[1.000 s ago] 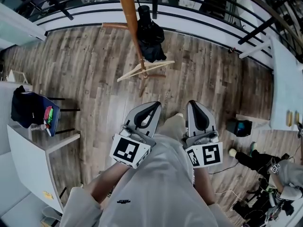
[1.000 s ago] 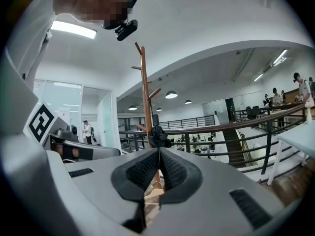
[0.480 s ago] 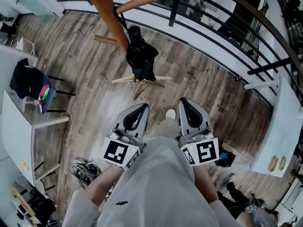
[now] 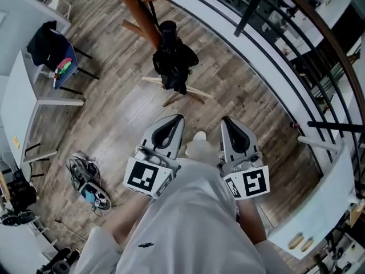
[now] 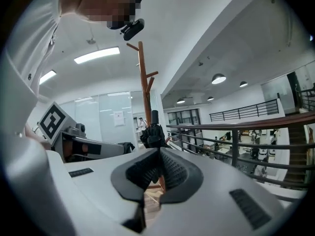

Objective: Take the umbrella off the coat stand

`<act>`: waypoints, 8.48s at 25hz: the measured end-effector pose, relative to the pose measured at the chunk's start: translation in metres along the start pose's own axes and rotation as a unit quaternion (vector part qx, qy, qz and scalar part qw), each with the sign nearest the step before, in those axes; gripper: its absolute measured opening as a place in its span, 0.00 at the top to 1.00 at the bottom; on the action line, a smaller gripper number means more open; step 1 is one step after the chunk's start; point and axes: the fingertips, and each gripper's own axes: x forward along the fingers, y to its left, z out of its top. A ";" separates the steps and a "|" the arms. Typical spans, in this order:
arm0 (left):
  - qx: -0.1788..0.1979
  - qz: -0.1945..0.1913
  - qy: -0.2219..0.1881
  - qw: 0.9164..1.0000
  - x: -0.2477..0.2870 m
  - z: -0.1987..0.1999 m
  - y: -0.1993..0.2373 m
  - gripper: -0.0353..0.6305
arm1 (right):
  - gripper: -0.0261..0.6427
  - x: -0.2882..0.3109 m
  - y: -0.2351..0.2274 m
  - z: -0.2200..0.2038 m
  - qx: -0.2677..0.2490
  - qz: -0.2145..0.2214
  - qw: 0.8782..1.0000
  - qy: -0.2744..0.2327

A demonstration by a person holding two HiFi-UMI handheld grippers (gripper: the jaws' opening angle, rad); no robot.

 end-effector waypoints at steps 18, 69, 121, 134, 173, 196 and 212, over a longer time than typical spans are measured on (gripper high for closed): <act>-0.033 0.119 -0.023 0.992 0.029 -0.008 0.019 0.92 | 0.90 0.059 -0.012 -0.005 -0.003 0.127 0.992 0.000; -0.088 0.198 0.004 0.976 0.010 -0.064 0.129 0.92 | 0.51 0.234 0.033 -0.067 -0.016 0.176 0.984 0.025; -0.036 0.107 -0.057 0.992 -0.029 0.046 0.135 0.92 | 0.56 0.184 0.070 0.024 -0.039 0.091 0.995 -0.002; -0.029 0.054 -0.063 0.996 -0.029 0.078 0.123 0.92 | 0.56 0.159 0.075 0.054 -0.050 0.057 0.997 -0.016; 0.008 -0.113 -0.063 0.992 0.018 0.075 -0.035 0.92 | 0.56 -0.027 -0.042 0.050 -0.019 -0.105 0.994 -0.036; -0.013 -0.148 -0.004 0.989 0.042 0.007 -0.082 0.92 | 0.56 -0.081 -0.067 -0.011 0.012 -0.086 0.996 0.005; -0.009 -0.165 0.019 0.986 0.039 -0.028 -0.105 0.92 | 0.56 -0.098 -0.049 -0.049 0.033 -0.039 0.998 0.020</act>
